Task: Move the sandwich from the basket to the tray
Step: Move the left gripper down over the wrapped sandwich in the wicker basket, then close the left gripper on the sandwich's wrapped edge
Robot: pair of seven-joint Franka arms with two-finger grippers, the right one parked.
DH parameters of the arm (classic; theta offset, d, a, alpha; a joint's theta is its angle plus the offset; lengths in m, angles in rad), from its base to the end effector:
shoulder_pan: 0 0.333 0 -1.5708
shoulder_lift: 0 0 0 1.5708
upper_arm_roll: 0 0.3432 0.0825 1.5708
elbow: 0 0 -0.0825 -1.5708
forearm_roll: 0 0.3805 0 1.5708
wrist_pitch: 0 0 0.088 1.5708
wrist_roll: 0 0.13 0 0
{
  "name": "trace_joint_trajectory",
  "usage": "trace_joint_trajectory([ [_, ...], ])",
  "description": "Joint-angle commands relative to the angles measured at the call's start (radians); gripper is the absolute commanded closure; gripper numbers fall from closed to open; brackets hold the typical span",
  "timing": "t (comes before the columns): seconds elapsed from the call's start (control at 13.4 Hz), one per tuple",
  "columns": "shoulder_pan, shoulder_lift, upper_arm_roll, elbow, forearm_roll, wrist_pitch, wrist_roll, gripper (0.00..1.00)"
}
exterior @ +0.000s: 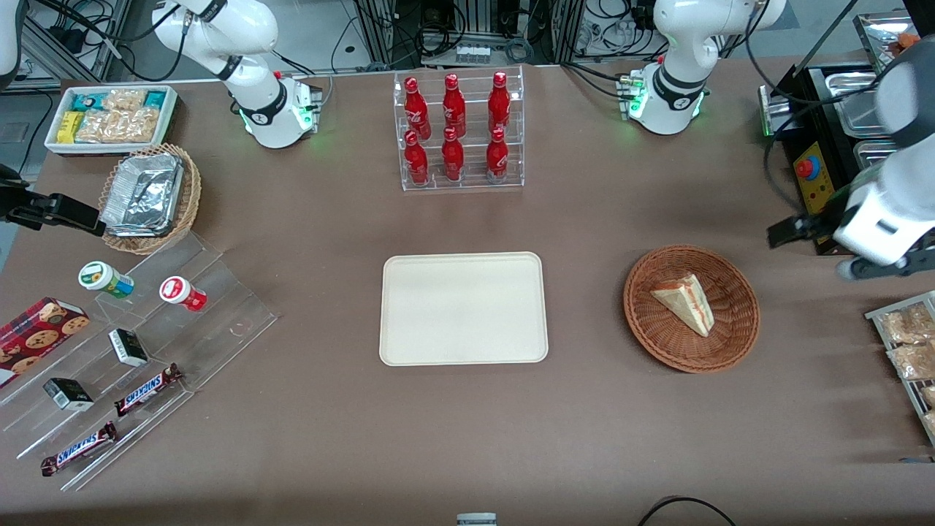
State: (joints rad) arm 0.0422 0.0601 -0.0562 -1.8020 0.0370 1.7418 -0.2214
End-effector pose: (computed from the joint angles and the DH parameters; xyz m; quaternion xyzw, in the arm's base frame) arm 0.5629 -0.0031 0.5009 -0.9931 -0.0990 0.0577 0.0233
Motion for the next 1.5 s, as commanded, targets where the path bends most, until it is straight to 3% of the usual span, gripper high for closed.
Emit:
trace_joint_trajectory([
  [0.0,-0.025,-0.020,-0.022,-0.163,0.009,0.186,-0.224,0.00],
  [0.37,-0.096,-0.005,-0.028,-0.336,0.007,0.427,-0.502,0.00],
  [1.12,-0.088,0.133,-0.019,-0.471,0.007,0.772,-0.595,0.00],
  [1.42,-0.087,0.155,-0.017,-0.505,0.007,0.832,-0.596,0.01],
])
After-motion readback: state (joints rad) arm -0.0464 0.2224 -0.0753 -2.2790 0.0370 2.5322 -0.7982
